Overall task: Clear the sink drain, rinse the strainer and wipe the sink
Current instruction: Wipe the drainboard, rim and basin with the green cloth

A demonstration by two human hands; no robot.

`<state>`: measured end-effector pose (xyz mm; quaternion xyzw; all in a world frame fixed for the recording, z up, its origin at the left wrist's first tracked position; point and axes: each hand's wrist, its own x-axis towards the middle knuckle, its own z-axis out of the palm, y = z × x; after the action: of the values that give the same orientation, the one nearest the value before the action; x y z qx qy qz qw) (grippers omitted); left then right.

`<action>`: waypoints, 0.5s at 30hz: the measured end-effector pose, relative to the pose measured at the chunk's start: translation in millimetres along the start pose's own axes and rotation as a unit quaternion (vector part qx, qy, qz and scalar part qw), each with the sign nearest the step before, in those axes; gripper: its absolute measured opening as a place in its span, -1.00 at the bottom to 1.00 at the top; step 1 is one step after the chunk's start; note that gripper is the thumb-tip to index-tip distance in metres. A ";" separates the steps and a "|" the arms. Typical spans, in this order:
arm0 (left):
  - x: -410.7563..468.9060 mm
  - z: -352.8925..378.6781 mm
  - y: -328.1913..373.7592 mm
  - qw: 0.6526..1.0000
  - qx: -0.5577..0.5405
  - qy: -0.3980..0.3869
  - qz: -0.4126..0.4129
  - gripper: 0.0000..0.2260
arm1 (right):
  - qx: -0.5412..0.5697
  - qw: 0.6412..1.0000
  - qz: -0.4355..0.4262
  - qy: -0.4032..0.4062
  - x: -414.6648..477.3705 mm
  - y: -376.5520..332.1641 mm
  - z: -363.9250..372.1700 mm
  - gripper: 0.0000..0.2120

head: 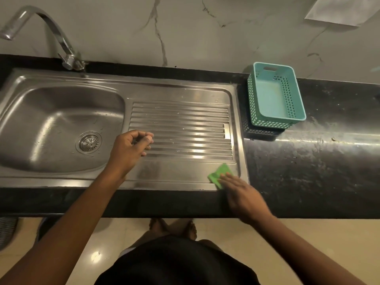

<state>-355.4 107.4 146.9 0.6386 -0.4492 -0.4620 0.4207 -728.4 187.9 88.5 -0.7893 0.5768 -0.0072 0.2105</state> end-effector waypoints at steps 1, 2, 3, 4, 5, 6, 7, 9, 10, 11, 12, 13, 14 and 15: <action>-1.2 4.1 -0.6 1.000 0.003 -0.005 -0.001 -0.83 | -0.030 0.999 -0.007 0.007 -6.7 16.2 -9.2 -0.53; -2.4 8.3 -1.2 1.000 0.005 -0.010 -0.002 -0.83 | -0.066 0.997 -0.025 0.010 -10.5 27.2 -15.9 -0.52; -3.6 11.7 -1.9 1.000 0.006 -0.014 -0.001 -0.84 | -0.104 0.993 -0.045 0.009 -11.0 34.1 -20.2 -0.52; -4.5 13.7 -2.5 1.000 0.007 -0.018 0.000 -0.84 | -0.140 0.988 -0.060 0.007 -8.2 37.2 -23.5 -0.51; -5.8 16.3 -3.0 1.000 0.007 -0.019 0.001 -0.84 | -0.171 0.983 -0.062 0.011 -3.4 39.9 -28.1 -0.49; -6.7 18.6 -3.5 1.000 0.006 -0.016 0.001 -0.85 | -0.193 0.980 -0.047 0.020 4.1 42.2 -34.2 -0.45; -7.8 19.4 -4.0 1.000 0.005 -0.009 0.001 -0.86 | -0.200 0.979 -0.015 0.030 13.6 43.4 -40.2 -0.42; -11.3 18.3 -5.7 1.000 0.002 0.007 0.001 -0.87 | -0.169 0.983 0.056 0.039 28.8 41.0 -48.3 -0.36; -13.7 16.3 -7.1 1.000 0.002 0.015 0.001 -0.87 | -0.148 0.986 0.070 0.036 32.1 36.1 -45.9 -0.35; -16.1 13.6 -8.8 1.000 0.002 0.022 0.000 -0.87 | -0.129 0.989 0.068 0.031 31.7 29.4 -39.5 -0.36; -18.1 10.6 -10.3 1.000 0.002 0.026 -0.002 -0.87 | -0.113 0.991 0.062 0.025 27.1 21.8 -30.5 -0.38; -19.7 7.8 -11.3 1.000 0.001 0.029 -0.004 -0.88 | -0.098 0.993 0.060 0.023 20.4 15.2 -20.4 -0.41; -20.5 5.5 -11.8 0.999 -0.001 0.031 -0.007 -0.88 | -0.083 0.994 0.064 0.026 14.0 9.6 -11.5 -0.43; -20.9 1.7 -12.0 0.999 -0.002 0.034 -0.009 -0.87 | -0.064 0.995 0.074 0.035 9.9 3.4 -5.1 -0.44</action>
<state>-358.4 130.1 139.5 0.6572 -0.4273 -0.4448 0.4331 -729.5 176.5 89.7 -0.7558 0.6395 0.0180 0.1394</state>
